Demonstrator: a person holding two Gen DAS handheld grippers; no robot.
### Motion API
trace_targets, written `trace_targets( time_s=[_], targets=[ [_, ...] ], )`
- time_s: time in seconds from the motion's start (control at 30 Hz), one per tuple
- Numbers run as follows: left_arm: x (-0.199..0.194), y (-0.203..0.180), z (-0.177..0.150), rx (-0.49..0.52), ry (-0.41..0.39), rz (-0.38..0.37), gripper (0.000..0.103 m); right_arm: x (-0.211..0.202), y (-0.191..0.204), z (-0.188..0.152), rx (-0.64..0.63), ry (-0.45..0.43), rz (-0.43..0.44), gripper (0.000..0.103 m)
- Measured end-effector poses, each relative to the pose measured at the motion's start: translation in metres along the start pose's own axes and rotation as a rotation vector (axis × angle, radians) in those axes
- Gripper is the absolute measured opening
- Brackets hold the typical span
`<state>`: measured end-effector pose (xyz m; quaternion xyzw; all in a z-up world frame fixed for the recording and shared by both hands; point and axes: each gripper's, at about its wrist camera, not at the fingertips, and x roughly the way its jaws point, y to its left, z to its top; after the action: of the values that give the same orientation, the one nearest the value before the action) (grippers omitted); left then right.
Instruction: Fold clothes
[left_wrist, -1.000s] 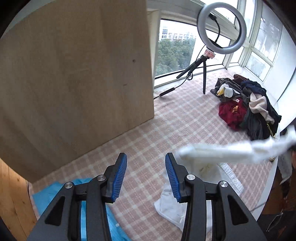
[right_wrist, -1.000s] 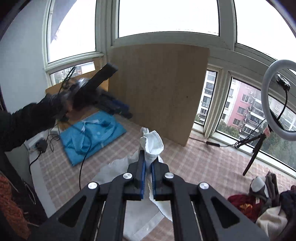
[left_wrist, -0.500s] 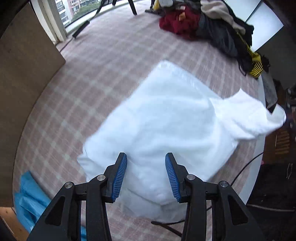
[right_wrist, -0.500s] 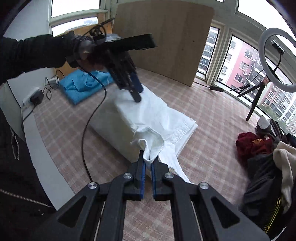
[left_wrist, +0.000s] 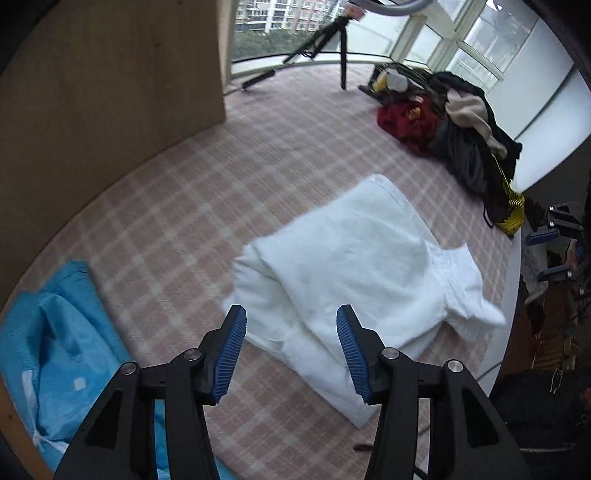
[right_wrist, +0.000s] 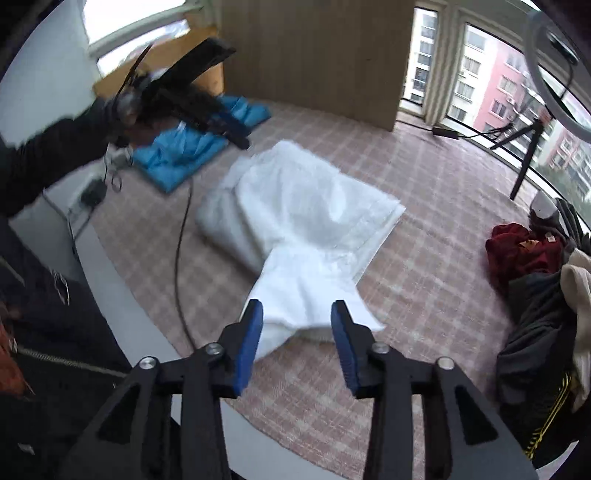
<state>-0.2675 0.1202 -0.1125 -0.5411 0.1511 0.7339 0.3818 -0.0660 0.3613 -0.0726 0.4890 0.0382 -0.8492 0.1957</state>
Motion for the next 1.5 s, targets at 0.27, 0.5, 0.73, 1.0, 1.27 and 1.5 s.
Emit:
trace_targets(
  time_s=[0.27,0.5,0.73,1.0,1.27,1.5],
  targets=[
    [0.047,0.042,0.036,-0.197,0.042,-0.063,0.047,0.104,-0.101,0.074,0.427,0.05,0.045,0.029],
    [0.076,0.038,0.055,-0.123,0.104,-0.164,0.049,0.148,-0.13,0.091,0.579,0.122,0.095,0.029],
    [0.085,0.036,0.052,-0.087,0.12,-0.189,0.039,0.169,-0.136,0.101,0.586,0.209,0.114,0.029],
    [0.075,0.026,0.04,-0.036,0.062,-0.124,0.016,0.185,-0.134,0.101,0.623,0.183,0.154,0.011],
    [0.076,0.041,0.031,-0.083,0.06,-0.029,0.004,0.192,-0.148,0.092,0.697,0.191,0.107,0.009],
    [0.051,0.042,0.04,-0.049,-0.005,-0.033,0.013,0.153,-0.141,0.125,0.571,0.122,0.022,0.016]
  ],
)
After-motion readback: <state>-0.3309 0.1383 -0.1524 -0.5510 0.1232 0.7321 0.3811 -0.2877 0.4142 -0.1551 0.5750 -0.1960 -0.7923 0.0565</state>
